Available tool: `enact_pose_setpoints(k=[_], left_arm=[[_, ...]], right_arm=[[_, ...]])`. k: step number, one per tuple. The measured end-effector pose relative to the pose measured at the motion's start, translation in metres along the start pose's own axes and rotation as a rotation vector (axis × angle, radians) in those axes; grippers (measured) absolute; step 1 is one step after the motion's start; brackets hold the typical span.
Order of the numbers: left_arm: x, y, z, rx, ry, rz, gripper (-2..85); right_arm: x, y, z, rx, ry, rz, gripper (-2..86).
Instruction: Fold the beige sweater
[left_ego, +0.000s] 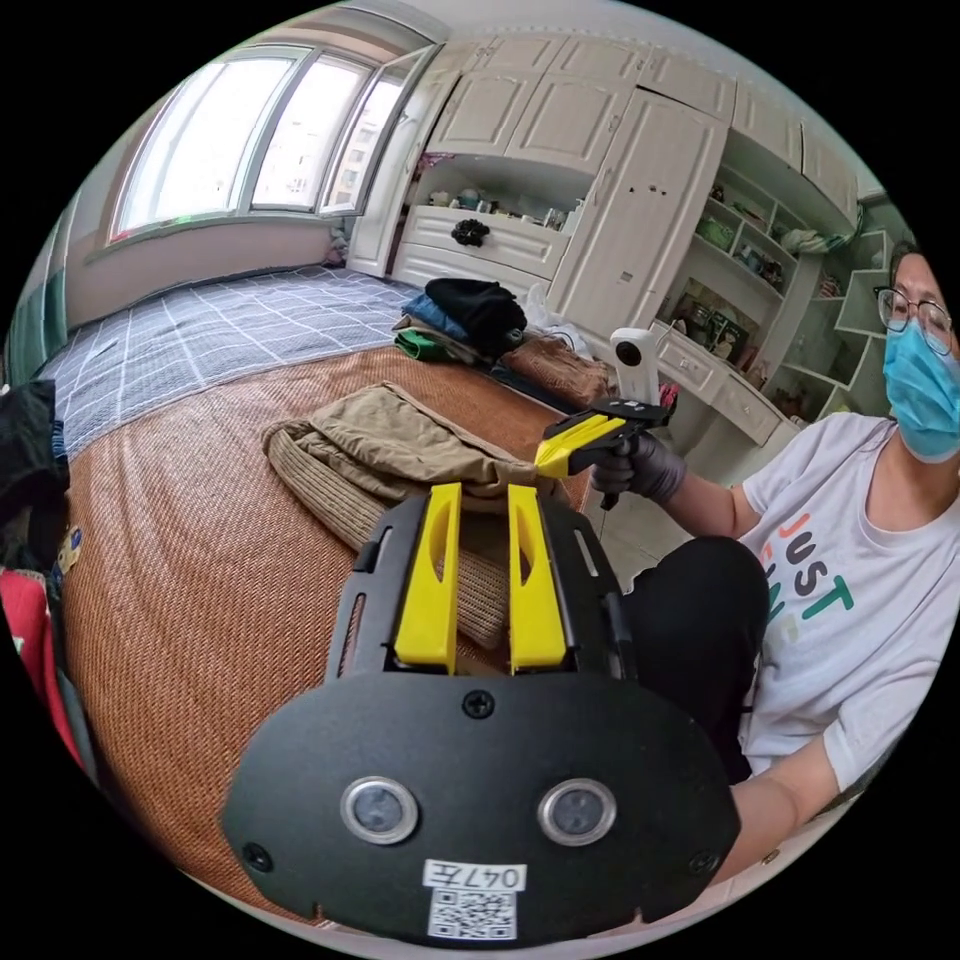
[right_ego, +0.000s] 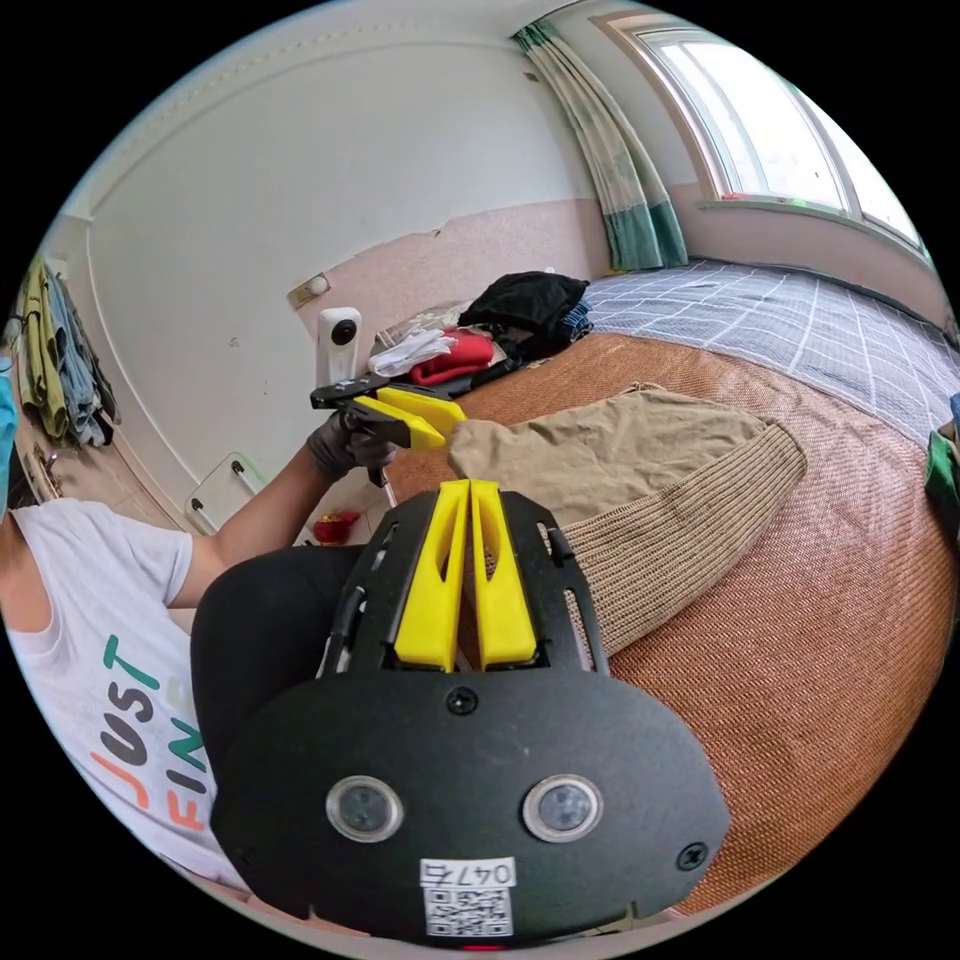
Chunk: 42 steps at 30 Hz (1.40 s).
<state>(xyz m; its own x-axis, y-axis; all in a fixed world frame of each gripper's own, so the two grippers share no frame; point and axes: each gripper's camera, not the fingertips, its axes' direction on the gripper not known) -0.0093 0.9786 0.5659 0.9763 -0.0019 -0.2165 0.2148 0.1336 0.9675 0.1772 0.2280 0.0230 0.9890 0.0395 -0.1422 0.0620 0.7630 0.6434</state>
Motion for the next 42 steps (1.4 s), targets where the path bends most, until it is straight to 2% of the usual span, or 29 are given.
enact_pose_setpoints(k=[6, 10, 15, 22, 28, 33, 35, 38, 42], left_arm=[[0.036, 0.001, 0.054, -0.057, -0.017, 0.034, 6.5], [0.06, -0.001, 0.07, -0.057, 0.004, 0.075, 0.6], [0.098, -0.007, 0.084, -0.24, -0.017, 0.156, -0.7], [0.133, -0.004, 0.098, -0.416, -0.02, 0.237, -0.8], [0.133, 0.039, 0.117, -0.556, -0.008, 0.191, -0.8], [0.103, 0.093, 0.08, -0.345, 0.04, 0.059, -0.8], [0.095, 0.119, 0.06, -0.251, 0.045, 0.027, -0.8], [0.092, 0.141, 0.039, -0.187, 0.036, 0.01, -0.9], [0.091, 0.156, 0.018, -0.156, 0.014, 0.007, -0.9]], right_arm=[[0.0, 0.005, 0.019, -0.011, -0.002, 0.001, -0.5], [-0.005, 0.005, 0.028, -0.006, -0.001, 0.003, -0.4], [-0.022, 0.005, 0.028, -0.008, 0.067, -0.023, 0.6], [-0.074, 0.031, 0.075, -0.171, 0.282, -0.132, 1.6], [-0.084, 0.036, 0.124, -0.219, 0.175, -0.118, 1.8], [-0.105, 0.019, 0.139, -0.226, 0.138, -0.15, 1.9], [-0.116, -0.001, 0.128, -0.123, 0.132, -0.175, 1.7], [-0.127, -0.042, 0.138, -0.08, 0.189, -0.249, 1.5], [-0.123, -0.1, 0.198, -0.15, 0.297, -0.343, 1.4]])
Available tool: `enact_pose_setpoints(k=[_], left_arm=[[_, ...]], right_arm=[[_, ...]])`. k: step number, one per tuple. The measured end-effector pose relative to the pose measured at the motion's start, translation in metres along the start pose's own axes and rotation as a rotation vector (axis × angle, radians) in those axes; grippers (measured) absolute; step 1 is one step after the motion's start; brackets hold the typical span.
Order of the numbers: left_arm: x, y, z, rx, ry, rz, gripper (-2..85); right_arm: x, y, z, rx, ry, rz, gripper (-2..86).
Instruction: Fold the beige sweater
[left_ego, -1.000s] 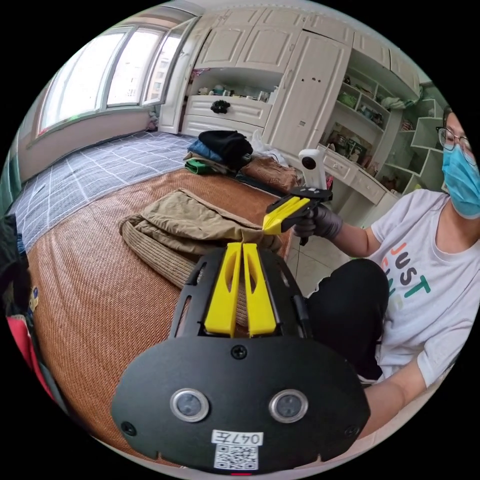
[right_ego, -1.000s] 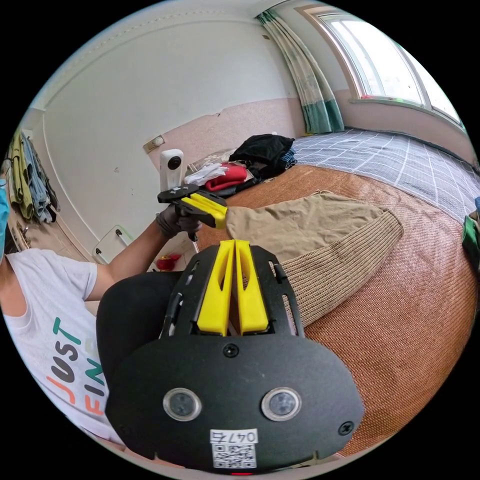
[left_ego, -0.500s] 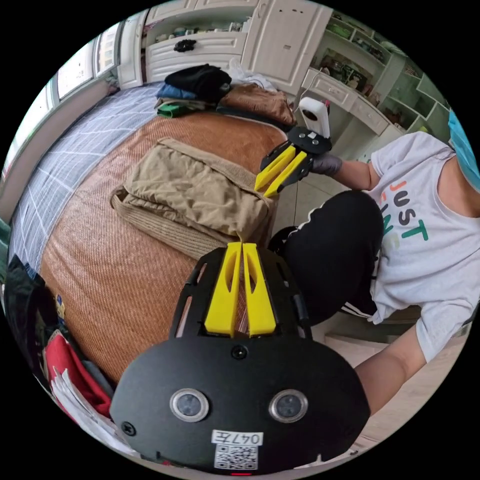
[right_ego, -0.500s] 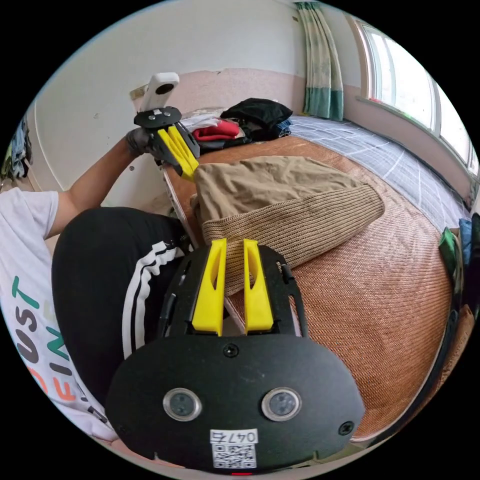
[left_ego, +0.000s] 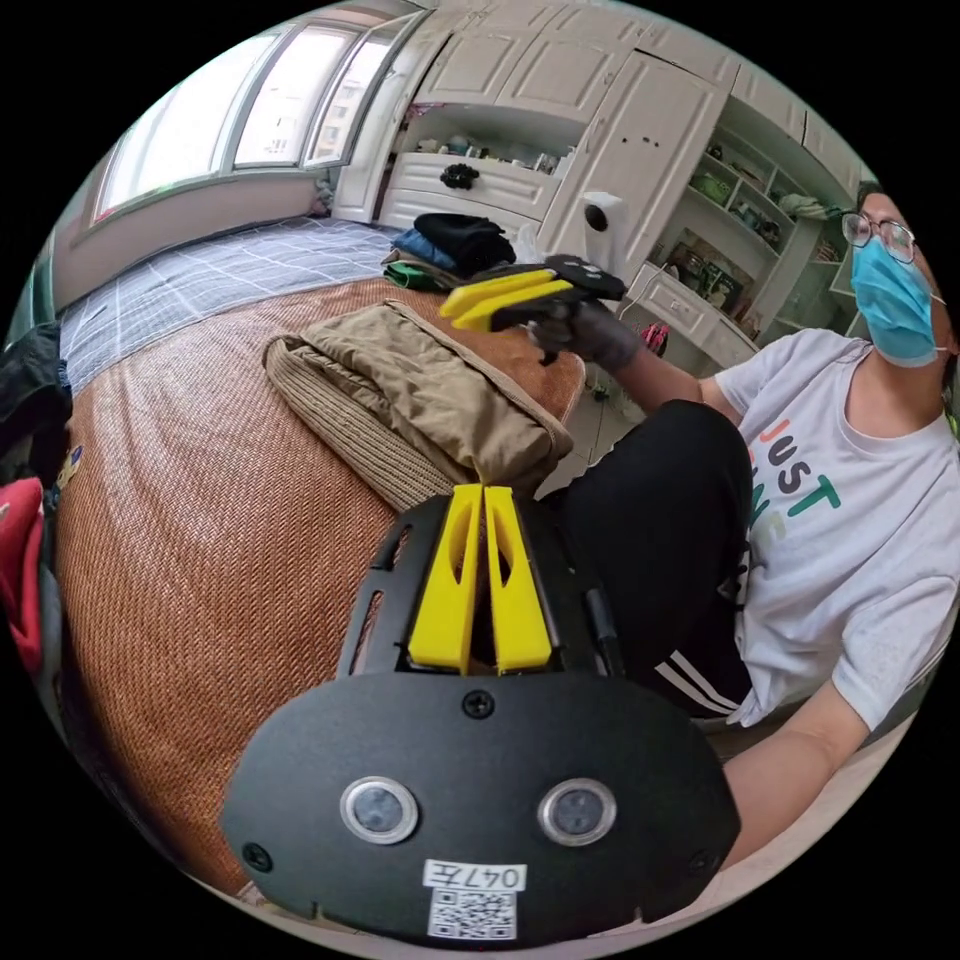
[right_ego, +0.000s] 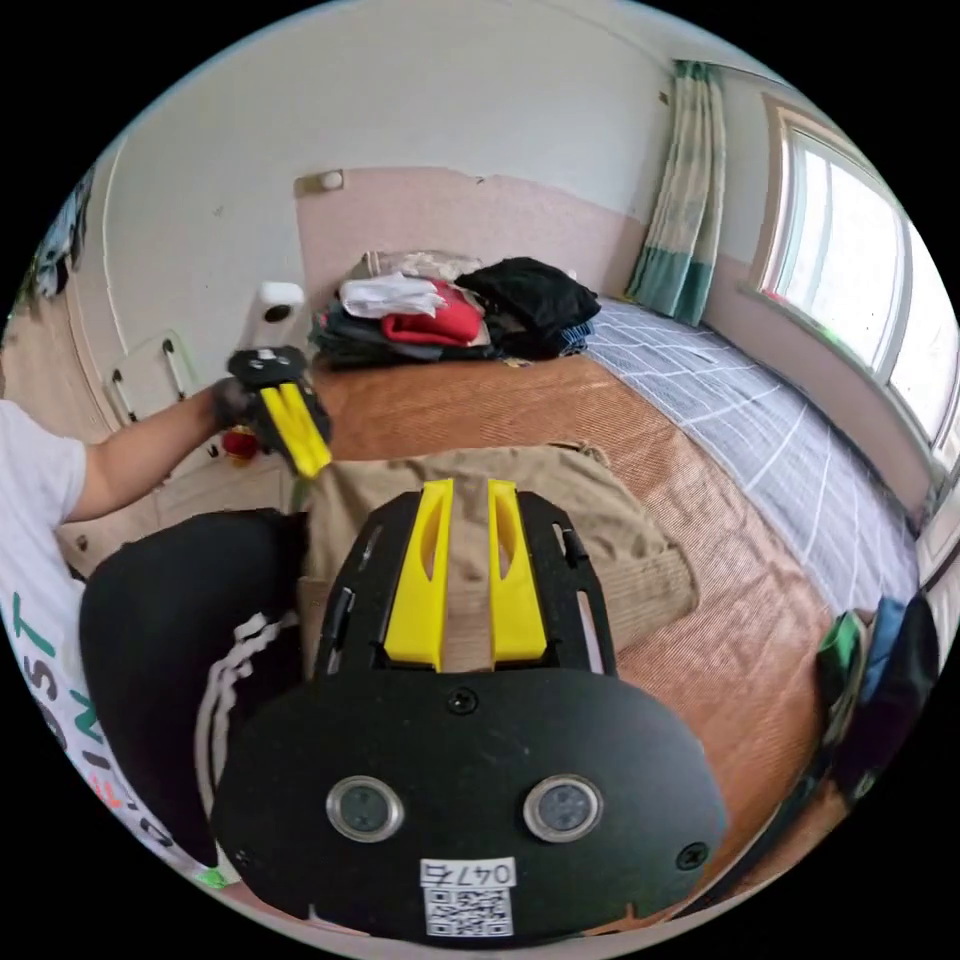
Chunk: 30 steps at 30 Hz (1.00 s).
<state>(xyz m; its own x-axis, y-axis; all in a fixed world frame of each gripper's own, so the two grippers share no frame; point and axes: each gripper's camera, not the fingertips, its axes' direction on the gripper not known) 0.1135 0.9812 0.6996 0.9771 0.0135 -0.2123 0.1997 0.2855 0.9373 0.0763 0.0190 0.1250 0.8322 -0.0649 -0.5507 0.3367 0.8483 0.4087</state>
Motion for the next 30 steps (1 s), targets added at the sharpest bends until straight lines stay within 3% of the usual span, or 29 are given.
enact_pose_setpoints(k=[3, 10, 15, 19, 23, 26, 30], left_arm=[[-0.006, 0.011, -0.014, 0.009, -0.008, 0.001, -0.9], [-0.057, 0.063, -0.048, 0.115, 0.04, -0.057, -1.0], [-0.078, 0.084, -0.075, 0.166, 0.036, -0.063, -1.0], [-0.094, 0.103, -0.11, 0.222, 0.011, -0.096, -0.8], [-0.121, 0.129, -0.159, 0.345, -0.085, -0.261, 0.5], [-0.143, 0.128, -0.177, 0.395, -0.059, -0.422, 15.7], [-0.163, 0.105, -0.158, 0.393, -0.006, -0.571, 23.4]], right_arm=[[0.014, -0.041, 0.067, -0.112, 0.085, -0.043, 1.1], [0.025, -0.077, 0.175, -0.322, 0.026, -0.017, 0.9], [0.011, -0.069, 0.147, -0.262, 0.066, -0.037, 0.9], [-0.002, -0.042, 0.106, -0.087, -0.012, -0.017, 1.2], [0.0, -0.012, 0.123, -0.181, -0.044, -0.006, 2.5], [0.029, 0.034, 0.068, 0.012, -0.067, 0.143, 3.3], [0.068, 0.12, 0.014, 0.13, -0.01, 0.352, 5.0]])
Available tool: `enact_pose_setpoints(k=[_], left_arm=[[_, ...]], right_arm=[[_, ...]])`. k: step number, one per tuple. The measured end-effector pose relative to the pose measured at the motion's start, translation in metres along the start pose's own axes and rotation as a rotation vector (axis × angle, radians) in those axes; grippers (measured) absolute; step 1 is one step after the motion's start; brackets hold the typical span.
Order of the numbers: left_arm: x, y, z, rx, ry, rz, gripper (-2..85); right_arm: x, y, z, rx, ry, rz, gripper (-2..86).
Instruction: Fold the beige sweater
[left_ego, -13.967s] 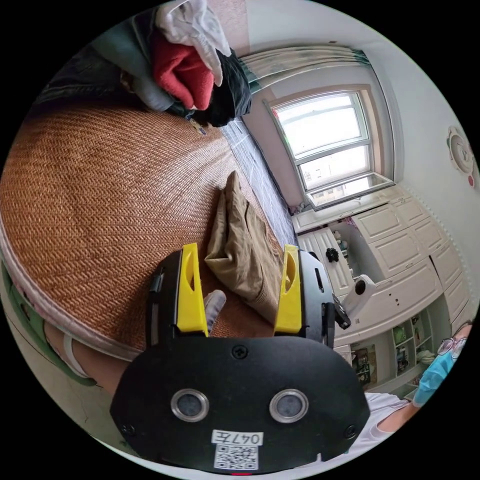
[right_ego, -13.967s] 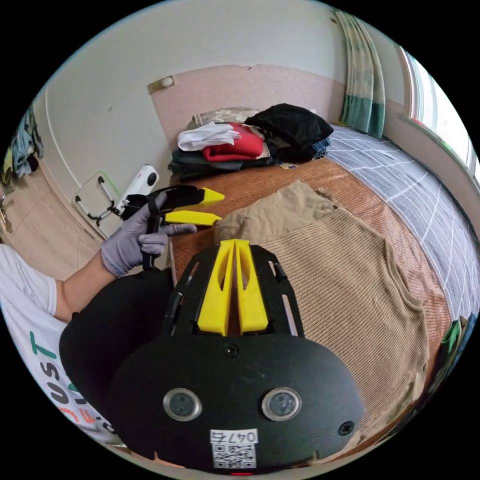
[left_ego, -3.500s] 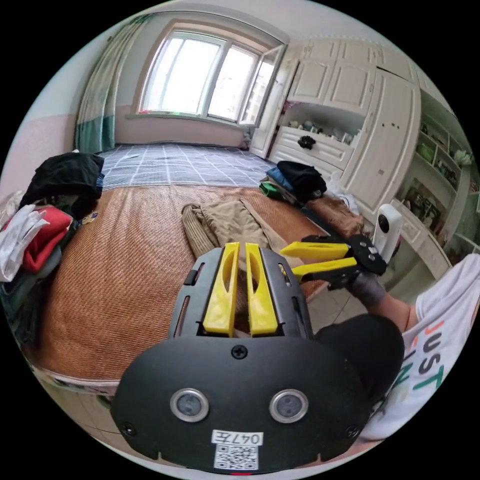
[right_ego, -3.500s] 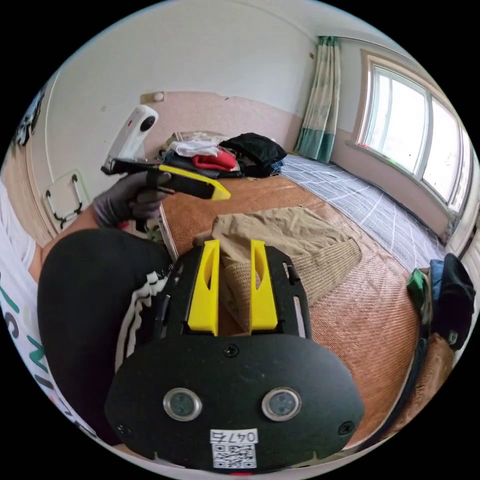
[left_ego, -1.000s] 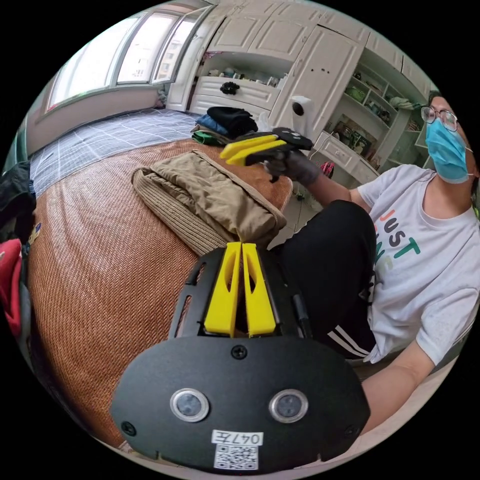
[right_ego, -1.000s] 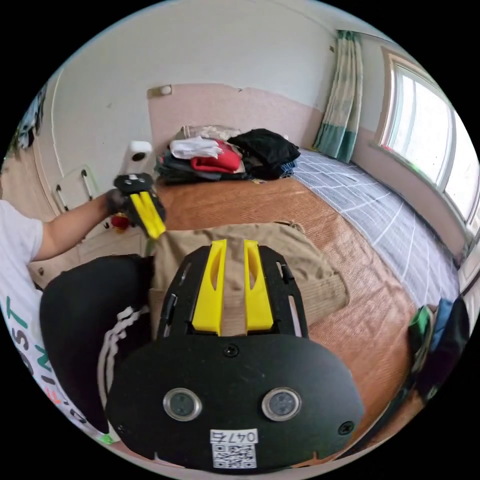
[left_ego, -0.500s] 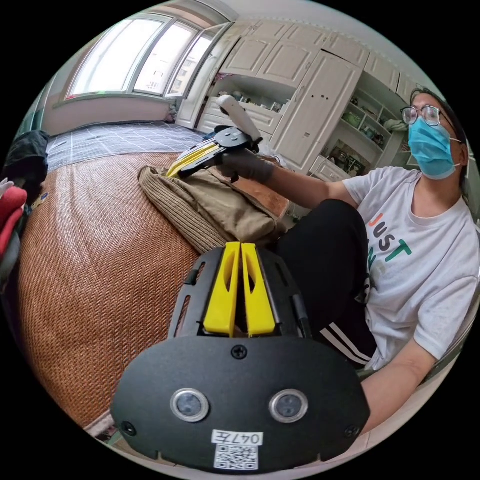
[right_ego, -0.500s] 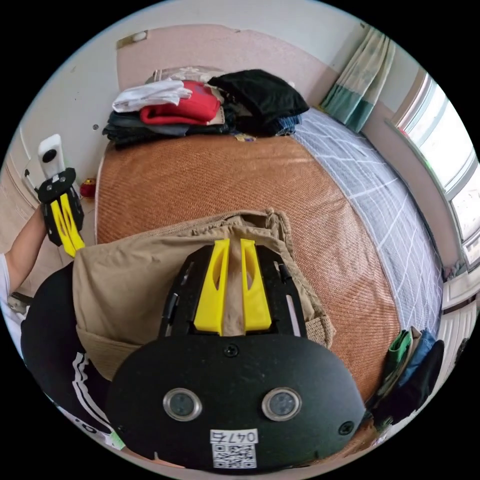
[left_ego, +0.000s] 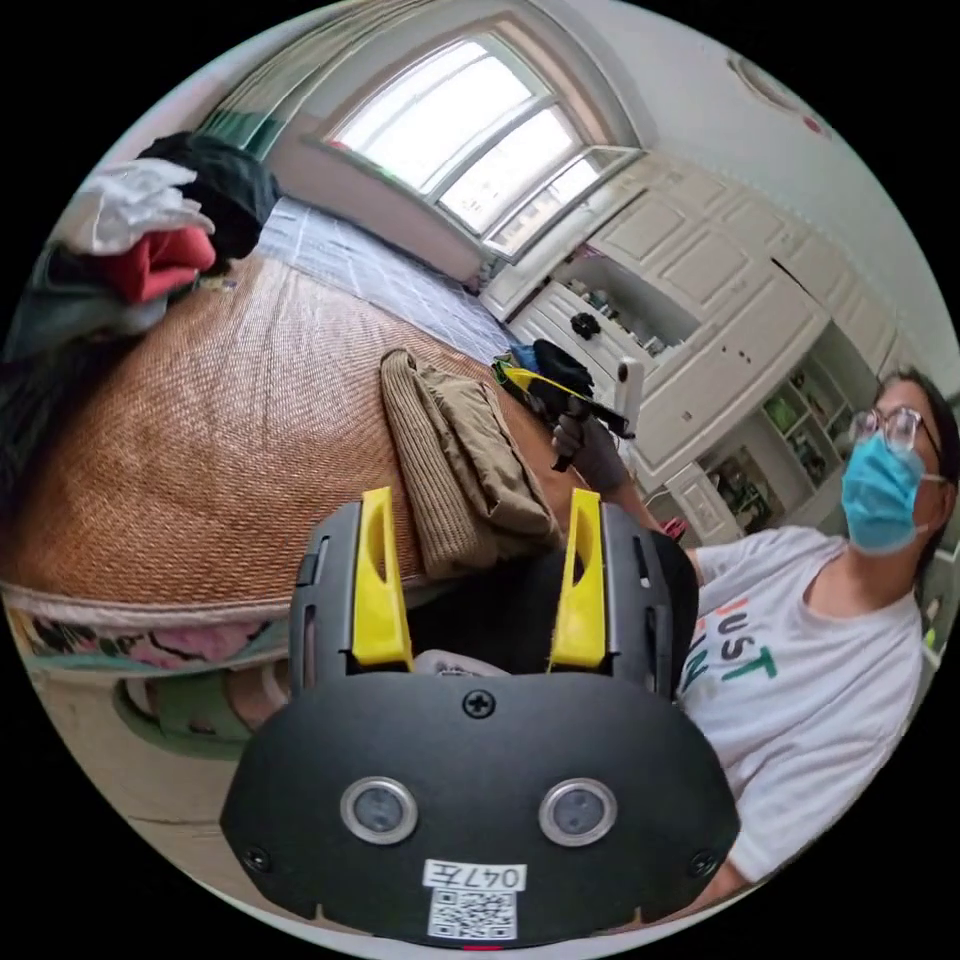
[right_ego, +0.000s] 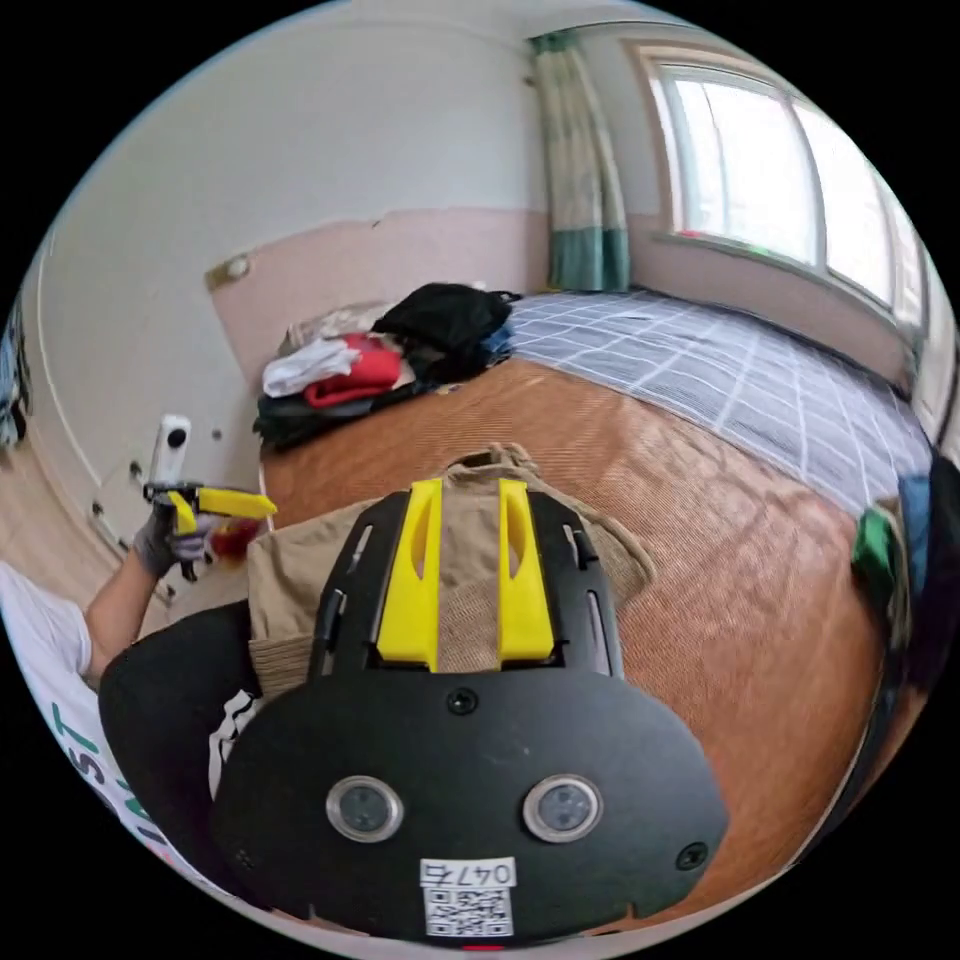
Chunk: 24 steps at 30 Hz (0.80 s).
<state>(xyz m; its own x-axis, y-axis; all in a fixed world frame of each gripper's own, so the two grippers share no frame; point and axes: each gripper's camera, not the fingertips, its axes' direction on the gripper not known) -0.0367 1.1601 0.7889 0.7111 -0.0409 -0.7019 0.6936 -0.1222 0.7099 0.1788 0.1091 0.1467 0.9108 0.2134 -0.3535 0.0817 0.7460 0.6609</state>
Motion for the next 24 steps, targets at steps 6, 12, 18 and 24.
enact_pose_setpoints(k=[6, 12, 18, 24], left_arm=[[-0.017, -0.037, 0.086, -0.121, -0.104, -0.17, 22.8], [-0.024, -0.062, 0.127, -0.166, -0.139, -0.232, 15.0], [0.002, -0.09, 0.146, -0.137, -0.114, -0.179, 8.2], [0.081, -0.155, 0.166, -0.102, 0.028, -0.073, 6.8]], right_arm=[[0.095, 0.128, -0.043, 0.053, -0.013, 0.336, 8.9], [0.152, 0.196, -0.029, 0.032, -0.178, 0.528, 12.5], [0.156, 0.193, -0.02, -0.008, -0.276, 0.507, 3.6], [0.092, 0.183, -0.131, 0.047, 0.007, 0.203, 1.3]])
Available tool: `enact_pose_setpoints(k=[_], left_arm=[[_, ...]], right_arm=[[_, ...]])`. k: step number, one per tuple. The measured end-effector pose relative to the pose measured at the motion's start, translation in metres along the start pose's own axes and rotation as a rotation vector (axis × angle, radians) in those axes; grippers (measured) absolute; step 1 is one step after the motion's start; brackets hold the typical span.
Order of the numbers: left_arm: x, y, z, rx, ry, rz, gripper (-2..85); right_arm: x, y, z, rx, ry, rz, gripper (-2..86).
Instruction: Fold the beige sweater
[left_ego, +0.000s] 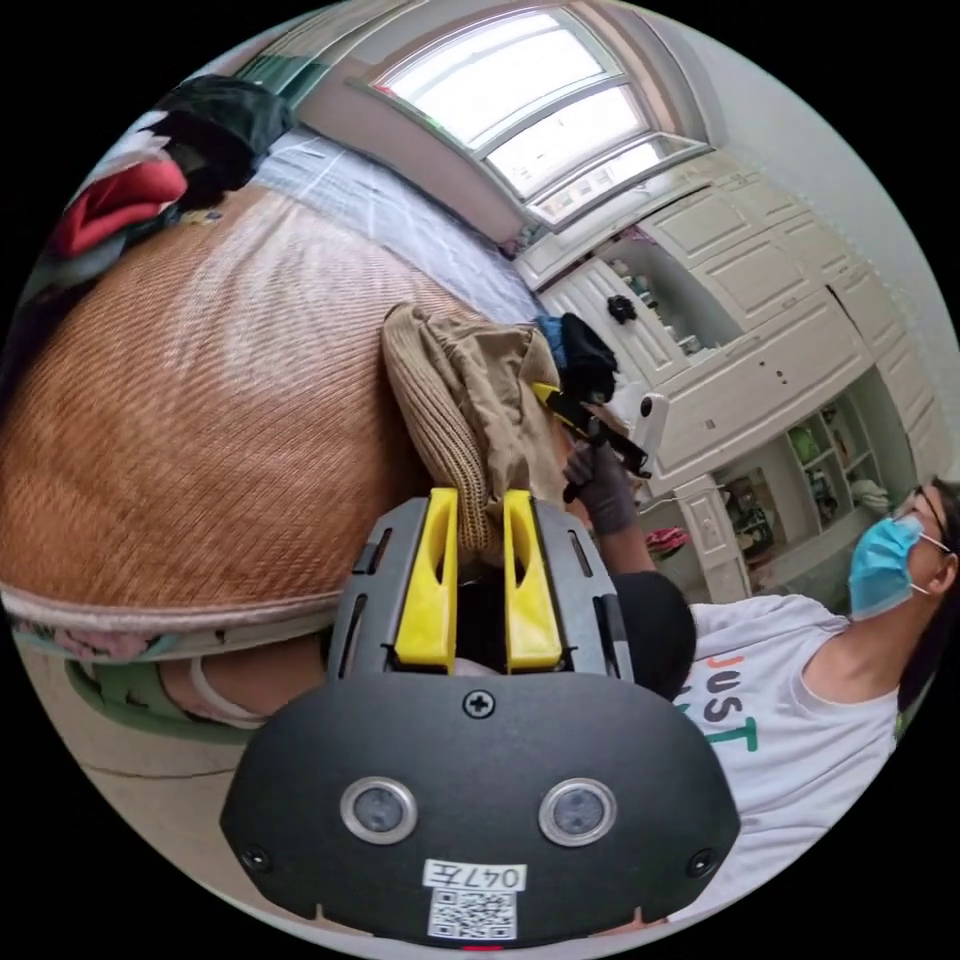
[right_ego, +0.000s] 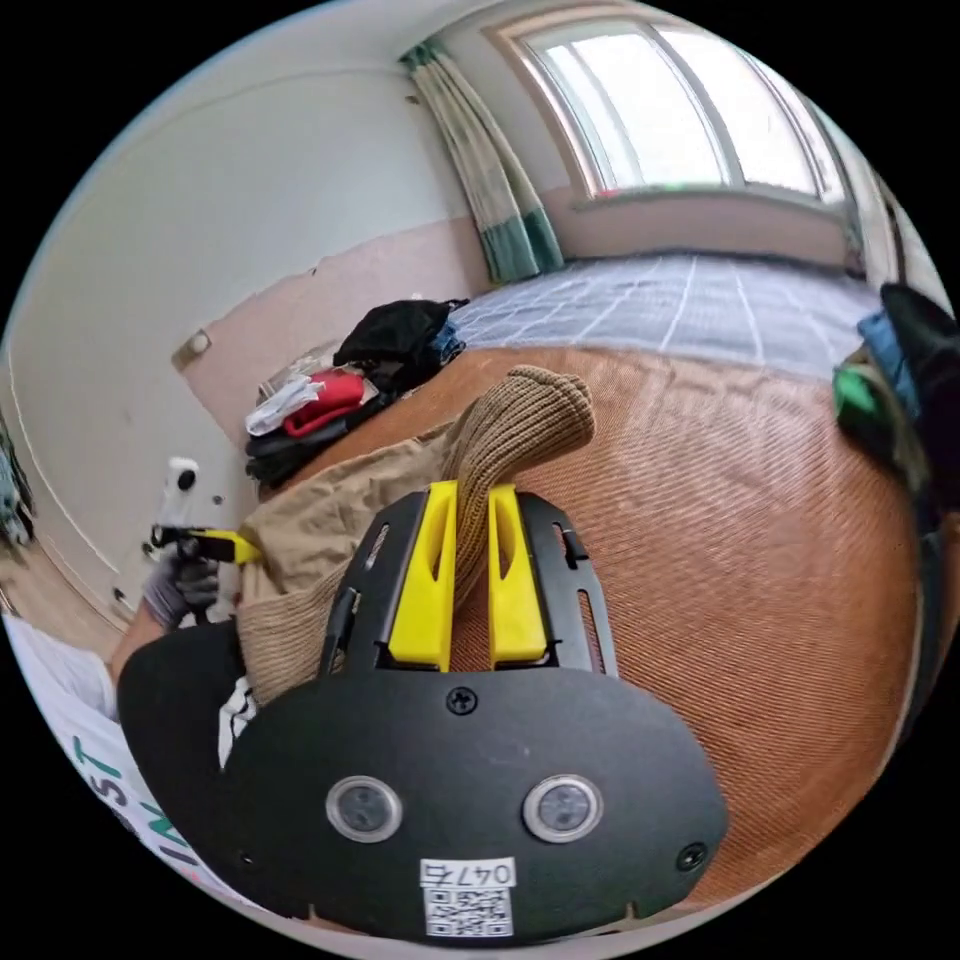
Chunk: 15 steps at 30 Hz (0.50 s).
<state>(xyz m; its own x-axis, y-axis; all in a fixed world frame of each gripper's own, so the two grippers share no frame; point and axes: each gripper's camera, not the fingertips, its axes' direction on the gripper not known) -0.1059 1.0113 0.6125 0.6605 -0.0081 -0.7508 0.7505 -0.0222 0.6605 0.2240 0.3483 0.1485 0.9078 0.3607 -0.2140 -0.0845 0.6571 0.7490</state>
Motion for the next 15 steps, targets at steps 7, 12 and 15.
enact_pose_setpoints(k=[7, 12, 15], left_arm=[[0.283, -0.167, 0.125, -0.139, 0.081, 0.415, 6.7], [0.516, -0.31, 0.308, -0.25, 0.168, 0.648, 7.0], [0.588, -0.372, 0.46, -0.312, 0.028, 0.614, 9.3]], right_arm=[[0.023, 0.057, -0.268, 0.326, 0.287, -0.001, 1.3], [0.073, 0.095, -0.461, 0.526, 0.625, 0.159, 1.4], [0.134, 0.125, -0.544, 0.594, 0.784, 0.356, 1.8]])
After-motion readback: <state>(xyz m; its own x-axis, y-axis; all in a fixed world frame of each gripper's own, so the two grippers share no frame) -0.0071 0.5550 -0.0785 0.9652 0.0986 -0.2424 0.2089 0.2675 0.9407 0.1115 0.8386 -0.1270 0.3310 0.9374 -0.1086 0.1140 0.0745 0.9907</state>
